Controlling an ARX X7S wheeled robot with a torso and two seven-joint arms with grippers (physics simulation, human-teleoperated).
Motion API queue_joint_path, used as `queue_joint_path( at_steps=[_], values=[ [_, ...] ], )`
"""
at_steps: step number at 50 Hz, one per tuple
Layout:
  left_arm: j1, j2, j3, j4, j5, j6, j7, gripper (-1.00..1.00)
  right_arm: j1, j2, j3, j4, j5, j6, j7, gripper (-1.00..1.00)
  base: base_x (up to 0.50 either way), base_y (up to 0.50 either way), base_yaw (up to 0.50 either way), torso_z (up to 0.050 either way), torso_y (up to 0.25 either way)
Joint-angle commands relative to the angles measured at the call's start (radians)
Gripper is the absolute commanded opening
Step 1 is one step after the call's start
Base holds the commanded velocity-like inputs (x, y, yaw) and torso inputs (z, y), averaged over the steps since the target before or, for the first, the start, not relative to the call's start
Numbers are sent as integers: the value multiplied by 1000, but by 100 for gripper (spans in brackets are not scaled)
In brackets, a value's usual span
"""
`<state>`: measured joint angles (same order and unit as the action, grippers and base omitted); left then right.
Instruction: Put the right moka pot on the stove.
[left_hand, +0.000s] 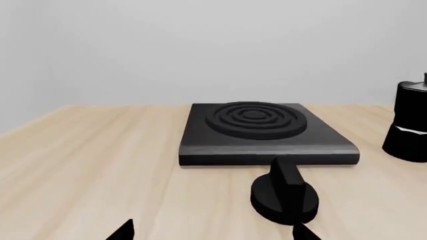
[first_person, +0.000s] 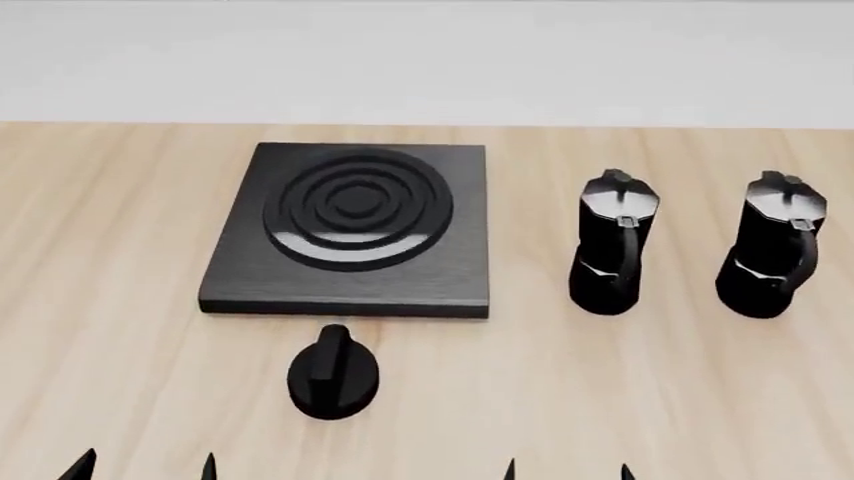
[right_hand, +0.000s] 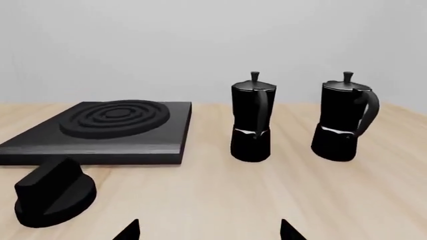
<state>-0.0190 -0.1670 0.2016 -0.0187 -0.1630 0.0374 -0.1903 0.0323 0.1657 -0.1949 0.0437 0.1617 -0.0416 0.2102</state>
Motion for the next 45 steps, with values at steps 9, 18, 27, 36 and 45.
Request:
queue_joint_path(
  at_steps=[9, 18, 27, 36, 45],
  values=[
    [-1, -9, 11, 2, -9, -2, -12, 100, -1, 10, -12, -2, 9, -4, 9, 100, 247, 0, 0, 0, 2],
    [0, -13, 15, 3, -13, 1, -18, 100, 3, 12, -17, 13, 11, -12, 13, 100, 246, 0, 0, 0, 0],
    [-3, -15, 20, -1, -14, 6, -23, 100, 2, 16, -21, 7, 15, -10, 18, 100, 246, 0, 0, 0, 0],
    [5, -23, 32, 11, 17, 3, -49, 100, 3, 27, -27, -25, 16, 9, 26, 100, 184, 0, 0, 0, 0],
    [-13, -33, 43, 66, 3, -116, -60, 100, 6, 47, -26, -112, 26, 79, 41, 100, 1, 0, 0, 0, 0]
  ],
)
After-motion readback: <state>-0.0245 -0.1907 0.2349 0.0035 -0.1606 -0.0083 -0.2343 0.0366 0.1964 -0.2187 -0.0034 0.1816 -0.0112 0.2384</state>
